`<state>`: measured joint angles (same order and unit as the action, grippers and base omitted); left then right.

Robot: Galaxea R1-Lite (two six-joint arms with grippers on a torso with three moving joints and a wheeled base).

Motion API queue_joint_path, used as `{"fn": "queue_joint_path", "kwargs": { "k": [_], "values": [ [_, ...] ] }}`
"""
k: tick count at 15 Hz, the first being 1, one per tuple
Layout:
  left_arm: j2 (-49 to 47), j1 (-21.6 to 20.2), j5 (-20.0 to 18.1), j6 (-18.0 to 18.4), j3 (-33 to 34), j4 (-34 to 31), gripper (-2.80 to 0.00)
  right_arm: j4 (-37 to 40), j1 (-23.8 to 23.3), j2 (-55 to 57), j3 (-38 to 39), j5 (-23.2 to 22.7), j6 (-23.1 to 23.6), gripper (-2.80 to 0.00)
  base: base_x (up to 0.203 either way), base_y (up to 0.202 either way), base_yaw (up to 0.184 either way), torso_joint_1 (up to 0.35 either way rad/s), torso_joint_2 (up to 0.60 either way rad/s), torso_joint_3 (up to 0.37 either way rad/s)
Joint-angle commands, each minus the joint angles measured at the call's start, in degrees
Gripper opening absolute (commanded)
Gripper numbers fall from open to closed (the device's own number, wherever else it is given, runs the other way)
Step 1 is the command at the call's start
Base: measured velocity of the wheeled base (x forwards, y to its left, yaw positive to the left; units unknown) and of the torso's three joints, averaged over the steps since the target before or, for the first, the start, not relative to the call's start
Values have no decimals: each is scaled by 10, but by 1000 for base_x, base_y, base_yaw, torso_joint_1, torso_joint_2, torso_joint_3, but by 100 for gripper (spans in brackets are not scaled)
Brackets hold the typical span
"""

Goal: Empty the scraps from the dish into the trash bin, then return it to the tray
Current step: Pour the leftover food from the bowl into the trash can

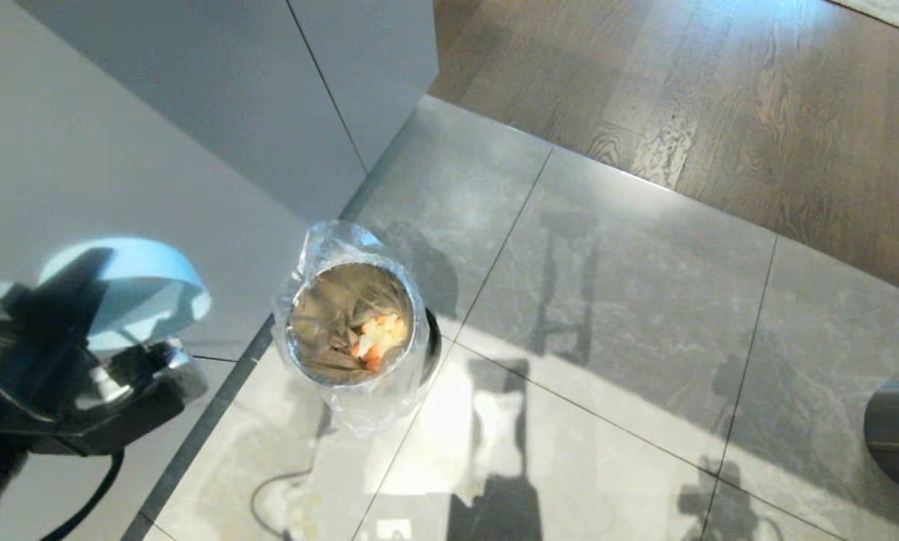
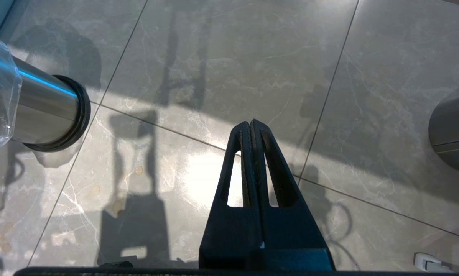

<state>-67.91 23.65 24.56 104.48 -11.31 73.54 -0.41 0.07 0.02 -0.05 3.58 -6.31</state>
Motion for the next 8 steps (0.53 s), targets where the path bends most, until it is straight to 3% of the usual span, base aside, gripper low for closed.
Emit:
{"fn": "queue_joint_path", "kwargs": {
  "k": [1,5,6,8],
  "values": [
    [-35,28,-18,98,-7,51,-280,0,0,0,0,0,0,-280,0,0,0,0,0,0],
    [-80,84,-30,294,-6,138,-280,0,0,0,0,0,0,-280,0,0,0,0,0,0],
    [-91,87,-41,324,-6,161,-280,0,0,0,0,0,0,-280,0,0,0,0,0,0],
    [-91,88,-53,339,-18,164,-280,0,0,0,0,0,0,-280,0,0,0,0,0,0]
  ]
}}
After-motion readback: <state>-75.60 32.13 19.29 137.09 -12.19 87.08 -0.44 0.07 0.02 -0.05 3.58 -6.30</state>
